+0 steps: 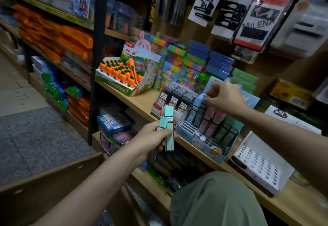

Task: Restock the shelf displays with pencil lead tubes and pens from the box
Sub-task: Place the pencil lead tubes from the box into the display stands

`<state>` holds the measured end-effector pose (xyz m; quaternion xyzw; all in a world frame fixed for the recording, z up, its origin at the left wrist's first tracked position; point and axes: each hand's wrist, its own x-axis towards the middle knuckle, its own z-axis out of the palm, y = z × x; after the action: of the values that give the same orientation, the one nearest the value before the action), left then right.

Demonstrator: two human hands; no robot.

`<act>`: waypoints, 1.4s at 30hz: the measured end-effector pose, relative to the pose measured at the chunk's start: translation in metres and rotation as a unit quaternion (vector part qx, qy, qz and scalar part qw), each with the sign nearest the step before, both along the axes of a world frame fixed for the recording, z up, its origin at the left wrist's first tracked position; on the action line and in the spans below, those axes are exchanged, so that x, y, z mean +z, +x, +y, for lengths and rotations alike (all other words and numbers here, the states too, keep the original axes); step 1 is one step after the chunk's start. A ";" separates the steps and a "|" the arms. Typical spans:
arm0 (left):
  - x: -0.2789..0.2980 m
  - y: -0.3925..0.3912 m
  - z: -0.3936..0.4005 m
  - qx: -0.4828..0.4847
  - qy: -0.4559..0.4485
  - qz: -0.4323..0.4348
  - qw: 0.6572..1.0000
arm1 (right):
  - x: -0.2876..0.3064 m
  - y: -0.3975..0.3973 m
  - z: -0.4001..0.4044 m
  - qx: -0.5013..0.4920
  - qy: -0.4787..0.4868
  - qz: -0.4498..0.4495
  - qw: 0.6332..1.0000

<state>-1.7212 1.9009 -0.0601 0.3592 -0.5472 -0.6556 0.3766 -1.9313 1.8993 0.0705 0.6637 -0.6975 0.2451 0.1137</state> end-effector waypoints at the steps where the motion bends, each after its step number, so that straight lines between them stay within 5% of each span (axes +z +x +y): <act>1: 0.000 -0.001 0.000 -0.001 0.001 0.000 1.000 | 0.000 0.000 0.000 0.000 0.002 -0.002 1.000; 20: -0.012 -0.004 0.001 -0.003 0.013 -0.014 1.000 | -0.011 -0.003 -0.003 -0.059 -0.016 -0.040 0.997; 32: -0.012 -0.002 0.000 -0.007 0.009 -0.009 1.000 | -0.025 -0.009 -0.002 -0.092 -0.004 0.113 0.989; 37: -0.010 -0.001 0.003 -0.008 0.018 -0.008 1.000 | -0.010 -0.026 0.014 0.006 -0.057 -0.063 0.996; 42: -0.010 -0.001 0.005 -0.005 0.016 -0.011 1.000 | -0.024 -0.046 0.044 0.000 -0.034 0.006 0.999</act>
<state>-1.7225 1.9062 -0.0702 0.3692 -0.5426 -0.6622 0.3617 -1.9777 1.9431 0.0465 0.6609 -0.6880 0.2651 0.1400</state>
